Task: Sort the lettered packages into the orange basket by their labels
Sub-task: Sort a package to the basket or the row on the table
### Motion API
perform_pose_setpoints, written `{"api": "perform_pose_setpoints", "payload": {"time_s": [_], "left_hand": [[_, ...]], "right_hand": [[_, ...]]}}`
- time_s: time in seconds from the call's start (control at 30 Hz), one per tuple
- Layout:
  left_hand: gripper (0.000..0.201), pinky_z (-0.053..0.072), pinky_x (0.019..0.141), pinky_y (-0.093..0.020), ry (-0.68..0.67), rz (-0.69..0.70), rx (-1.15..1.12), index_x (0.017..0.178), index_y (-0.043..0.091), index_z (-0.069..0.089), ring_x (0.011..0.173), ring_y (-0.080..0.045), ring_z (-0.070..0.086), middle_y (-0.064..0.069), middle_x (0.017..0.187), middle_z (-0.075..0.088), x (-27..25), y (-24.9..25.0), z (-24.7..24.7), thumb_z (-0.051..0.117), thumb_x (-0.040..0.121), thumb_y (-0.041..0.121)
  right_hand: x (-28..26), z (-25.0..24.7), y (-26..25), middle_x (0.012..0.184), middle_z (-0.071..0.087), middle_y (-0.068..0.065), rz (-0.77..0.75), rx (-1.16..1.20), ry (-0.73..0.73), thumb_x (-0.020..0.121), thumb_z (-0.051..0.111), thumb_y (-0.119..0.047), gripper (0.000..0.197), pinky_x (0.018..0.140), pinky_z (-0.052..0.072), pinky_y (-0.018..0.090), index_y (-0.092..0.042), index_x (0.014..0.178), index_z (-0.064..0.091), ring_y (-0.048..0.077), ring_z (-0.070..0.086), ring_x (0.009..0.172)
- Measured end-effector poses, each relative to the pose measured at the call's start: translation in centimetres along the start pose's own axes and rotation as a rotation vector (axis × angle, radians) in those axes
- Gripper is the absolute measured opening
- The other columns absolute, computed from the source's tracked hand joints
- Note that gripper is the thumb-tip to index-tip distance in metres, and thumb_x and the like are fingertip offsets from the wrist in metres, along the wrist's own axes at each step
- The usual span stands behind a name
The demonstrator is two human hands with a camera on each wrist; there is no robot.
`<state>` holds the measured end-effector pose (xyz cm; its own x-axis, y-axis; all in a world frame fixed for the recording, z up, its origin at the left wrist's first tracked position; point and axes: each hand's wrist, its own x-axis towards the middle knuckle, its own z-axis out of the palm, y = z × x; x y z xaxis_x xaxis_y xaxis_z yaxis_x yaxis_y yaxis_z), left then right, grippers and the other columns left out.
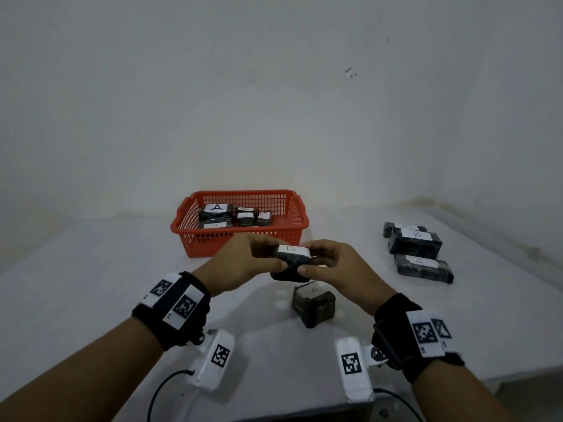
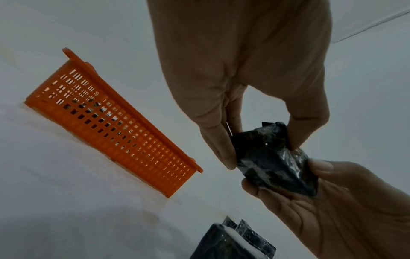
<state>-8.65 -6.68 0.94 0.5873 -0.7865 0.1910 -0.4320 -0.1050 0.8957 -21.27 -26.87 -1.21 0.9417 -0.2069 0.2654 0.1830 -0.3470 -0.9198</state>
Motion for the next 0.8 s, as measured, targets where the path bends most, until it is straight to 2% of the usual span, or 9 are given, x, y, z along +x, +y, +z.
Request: {"api": "perform_pose_setpoints", "payload": {"time_s": [0.13,0.3,0.37,0.47,0.6,0.67,0.73,0.8], "left_hand": [[0.033,0.057,0.097,-0.030,0.019,0.003,-0.015,0.122,0.012,0.073,0.107,-0.014,0.074,-0.002,0.113,0.079,-0.7,-0.1,0.2,0.078,0.089,0.009],[0.032,0.058,0.089,-0.023,0.010,0.004,-0.052,0.122,0.011,0.072,0.105,-0.014,0.075,-0.004,0.113,0.078,-1.1,-0.1,0.6,0.077,0.090,0.010],[0.031,0.058,0.088,-0.023,0.029,0.011,-0.034,0.120,0.011,0.073,0.103,-0.013,0.075,-0.003,0.111,0.079,-1.2,0.0,0.6,0.078,0.089,0.009],[0.033,0.058,0.093,-0.030,0.044,0.009,-0.023,0.121,0.011,0.074,0.104,-0.016,0.075,-0.003,0.111,0.079,-1.1,-0.1,0.5,0.079,0.088,0.009],[0.038,0.056,0.094,-0.030,0.015,-0.008,-0.060,0.124,0.012,0.071,0.108,-0.015,0.074,-0.003,0.116,0.078,-1.3,0.0,0.5,0.080,0.087,0.012],[0.042,0.057,0.096,-0.030,0.017,0.010,-0.057,0.126,0.013,0.070,0.113,-0.013,0.072,-0.001,0.120,0.077,-1.5,0.1,0.4,0.082,0.085,0.009],[0.049,0.058,0.097,-0.032,0.032,0.032,-0.045,0.125,0.014,0.068,0.117,-0.011,0.070,0.001,0.121,0.076,-1.5,0.2,0.3,0.085,0.080,0.004],[0.057,0.060,0.095,-0.033,0.032,0.049,-0.041,0.125,0.014,0.066,0.118,-0.013,0.070,0.000,0.123,0.074,-1.6,0.4,0.5,0.088,0.075,-0.002]], "right_hand": [[-0.3,0.8,0.1,0.114,0.078,-0.001,0.002,0.018,0.026,0.073,0.083,-0.047,0.055,0.101,0.058,0.047,-0.021,0.120,0.073,0.019,0.074,0.109],[-0.4,1.0,0.5,0.107,0.080,0.001,-0.025,-0.001,0.100,0.086,0.085,-0.024,0.030,0.096,0.060,0.049,-0.016,0.113,0.076,0.021,0.076,0.101],[-0.6,1.2,0.5,0.109,0.080,0.002,-0.011,0.019,0.098,0.085,0.085,-0.027,0.033,0.095,0.061,0.048,-0.016,0.114,0.076,0.021,0.076,0.103],[-0.8,1.1,0.5,0.117,0.077,0.003,0.010,0.062,0.043,0.079,0.084,-0.031,0.048,0.098,0.060,0.043,-0.017,0.123,0.072,0.020,0.074,0.110],[-1.1,0.9,0.3,0.119,0.076,0.005,0.011,0.041,0.062,0.086,0.084,-0.013,0.043,0.098,0.060,0.042,-0.013,0.126,0.069,0.019,0.074,0.110],[-1.3,1.0,-0.1,0.123,0.075,0.004,0.024,0.051,0.057,0.086,0.083,-0.009,0.048,0.096,0.061,0.040,-0.016,0.130,0.067,0.021,0.073,0.112],[-1.3,1.0,-0.6,0.127,0.073,0.006,0.074,0.189,0.009,0.085,0.084,-0.012,0.055,0.095,0.061,0.041,-0.019,0.134,0.062,0.024,0.073,0.114],[-1.1,1.2,-1.2,0.124,0.074,0.011,0.151,0.335,-0.049,0.085,0.079,-0.020,0.053,0.094,0.061,0.042,-0.015,0.134,0.061,0.028,0.074,0.111]]}}
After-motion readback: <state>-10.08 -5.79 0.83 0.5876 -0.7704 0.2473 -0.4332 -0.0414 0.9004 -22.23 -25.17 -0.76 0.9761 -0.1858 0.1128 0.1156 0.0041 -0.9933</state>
